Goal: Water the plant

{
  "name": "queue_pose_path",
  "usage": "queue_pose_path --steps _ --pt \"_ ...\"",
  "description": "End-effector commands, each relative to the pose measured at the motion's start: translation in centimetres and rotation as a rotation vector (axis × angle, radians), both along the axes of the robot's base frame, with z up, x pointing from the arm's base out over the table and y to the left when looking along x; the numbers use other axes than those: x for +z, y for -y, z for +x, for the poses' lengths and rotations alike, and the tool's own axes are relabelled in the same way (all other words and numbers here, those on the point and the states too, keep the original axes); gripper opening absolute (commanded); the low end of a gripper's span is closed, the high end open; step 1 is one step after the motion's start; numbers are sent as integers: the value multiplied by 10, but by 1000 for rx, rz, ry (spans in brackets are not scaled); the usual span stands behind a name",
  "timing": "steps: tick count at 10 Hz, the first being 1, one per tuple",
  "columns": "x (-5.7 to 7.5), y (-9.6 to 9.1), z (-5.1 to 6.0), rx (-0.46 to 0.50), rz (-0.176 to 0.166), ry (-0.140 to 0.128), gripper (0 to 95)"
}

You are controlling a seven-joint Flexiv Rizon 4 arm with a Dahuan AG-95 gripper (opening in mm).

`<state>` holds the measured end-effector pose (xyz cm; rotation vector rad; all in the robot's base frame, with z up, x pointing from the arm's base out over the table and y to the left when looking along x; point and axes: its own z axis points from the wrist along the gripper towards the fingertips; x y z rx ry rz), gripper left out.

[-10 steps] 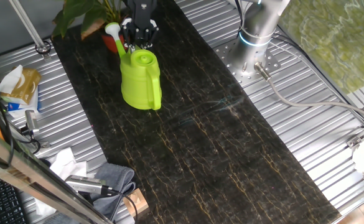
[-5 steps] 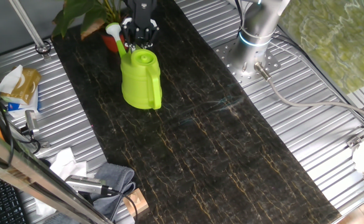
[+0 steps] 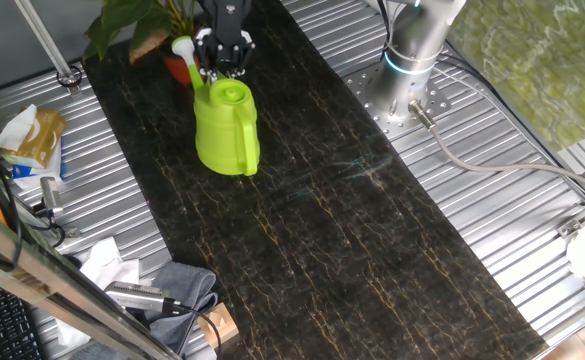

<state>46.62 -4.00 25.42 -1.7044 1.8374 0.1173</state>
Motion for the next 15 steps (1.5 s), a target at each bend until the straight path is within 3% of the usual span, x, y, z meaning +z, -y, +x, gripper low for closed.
queue_pose_path --steps 1,15 --pt "2 0 -2 -1 4 0 0" --pt "10 9 -4 -3 36 -8 0"
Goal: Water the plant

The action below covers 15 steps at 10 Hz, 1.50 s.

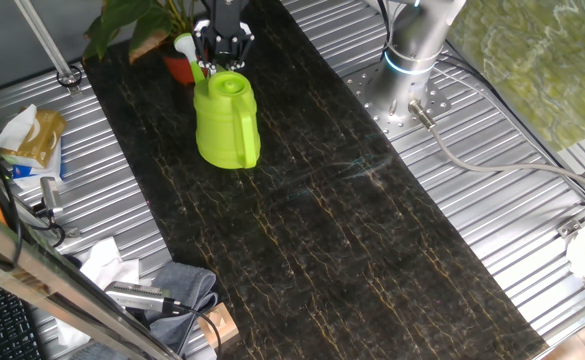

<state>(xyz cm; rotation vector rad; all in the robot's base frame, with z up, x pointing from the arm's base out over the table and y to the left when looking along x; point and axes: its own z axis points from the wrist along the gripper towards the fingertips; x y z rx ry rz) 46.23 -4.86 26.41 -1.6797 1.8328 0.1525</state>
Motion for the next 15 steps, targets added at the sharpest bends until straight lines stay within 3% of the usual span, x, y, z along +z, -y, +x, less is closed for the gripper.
queue_pose_path --steps 1,15 --pt "1 1 0 1 4 -1 0" --pt "10 7 -3 -9 46 -6 0"
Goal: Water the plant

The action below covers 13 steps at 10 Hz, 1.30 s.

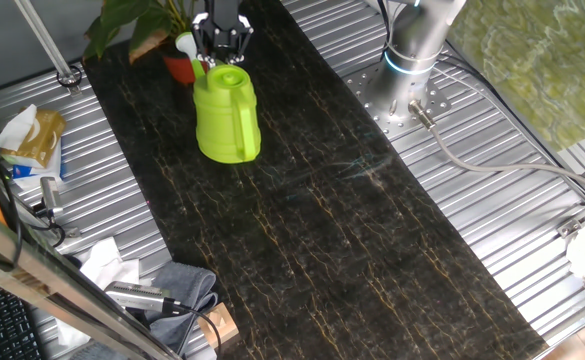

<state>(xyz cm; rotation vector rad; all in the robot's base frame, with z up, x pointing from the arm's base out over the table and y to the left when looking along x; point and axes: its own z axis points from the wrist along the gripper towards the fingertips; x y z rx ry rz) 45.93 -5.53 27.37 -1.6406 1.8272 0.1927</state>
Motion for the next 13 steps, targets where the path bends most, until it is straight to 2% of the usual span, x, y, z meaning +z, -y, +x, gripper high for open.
queue_pose_path --steps 1,10,13 --pt "2 2 0 1 6 -2 0" --pt "3 4 -1 -2 16 -4 0" --pt "3 4 -1 -27 -5 -36 0"
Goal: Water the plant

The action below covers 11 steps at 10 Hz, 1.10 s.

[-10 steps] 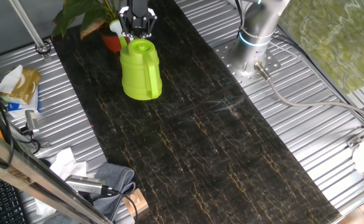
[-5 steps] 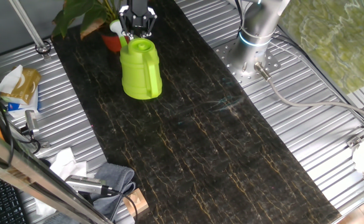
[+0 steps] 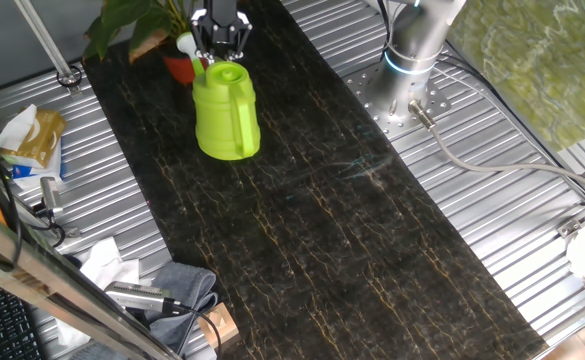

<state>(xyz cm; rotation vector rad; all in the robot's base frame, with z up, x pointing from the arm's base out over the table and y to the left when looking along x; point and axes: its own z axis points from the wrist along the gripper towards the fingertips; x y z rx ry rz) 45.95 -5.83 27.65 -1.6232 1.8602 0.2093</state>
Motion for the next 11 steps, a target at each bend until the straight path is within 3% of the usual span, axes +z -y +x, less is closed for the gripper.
queue_pose_path --steps 1,11 --pt "0 1 -1 -2 -10 -13 0" --pt "0 0 -1 7 -55 -23 0"
